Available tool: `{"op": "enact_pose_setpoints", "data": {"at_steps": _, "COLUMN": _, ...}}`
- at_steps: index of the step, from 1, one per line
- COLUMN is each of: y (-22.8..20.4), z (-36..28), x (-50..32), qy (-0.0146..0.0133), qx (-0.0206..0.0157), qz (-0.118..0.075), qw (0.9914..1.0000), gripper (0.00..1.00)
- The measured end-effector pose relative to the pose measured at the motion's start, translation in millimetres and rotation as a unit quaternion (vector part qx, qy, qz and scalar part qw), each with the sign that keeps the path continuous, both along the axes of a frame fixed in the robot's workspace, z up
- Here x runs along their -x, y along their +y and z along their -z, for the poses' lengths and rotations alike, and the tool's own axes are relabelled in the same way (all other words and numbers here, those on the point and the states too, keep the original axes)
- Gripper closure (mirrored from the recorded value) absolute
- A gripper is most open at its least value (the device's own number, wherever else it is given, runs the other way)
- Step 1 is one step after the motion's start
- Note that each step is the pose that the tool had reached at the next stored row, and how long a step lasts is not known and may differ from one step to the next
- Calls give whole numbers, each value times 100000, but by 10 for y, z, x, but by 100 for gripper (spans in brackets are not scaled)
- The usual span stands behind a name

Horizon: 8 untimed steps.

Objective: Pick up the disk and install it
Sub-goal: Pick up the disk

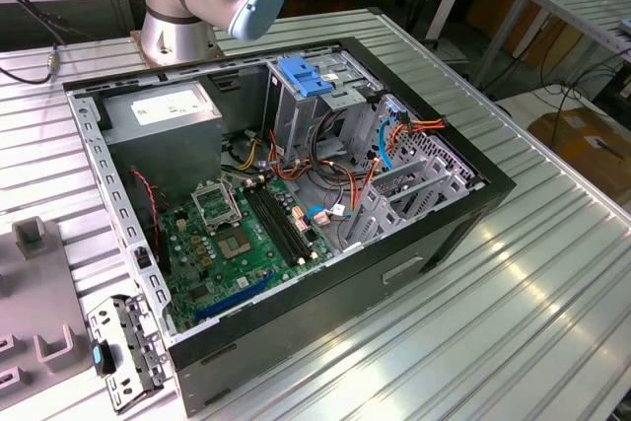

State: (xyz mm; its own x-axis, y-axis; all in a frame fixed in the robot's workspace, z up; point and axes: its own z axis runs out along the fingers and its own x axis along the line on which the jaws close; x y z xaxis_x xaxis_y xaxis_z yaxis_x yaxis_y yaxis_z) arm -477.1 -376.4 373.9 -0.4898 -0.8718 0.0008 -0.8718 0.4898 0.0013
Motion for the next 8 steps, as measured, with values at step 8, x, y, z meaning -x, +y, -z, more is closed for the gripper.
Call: {"op": "enact_pose_setpoints", "data": {"at_steps": 8, "y": 0, "z": 0, "x": 0, "qy": -1, "qx": -3, "qz": -56, "qw": 100000, "gripper": 89}}
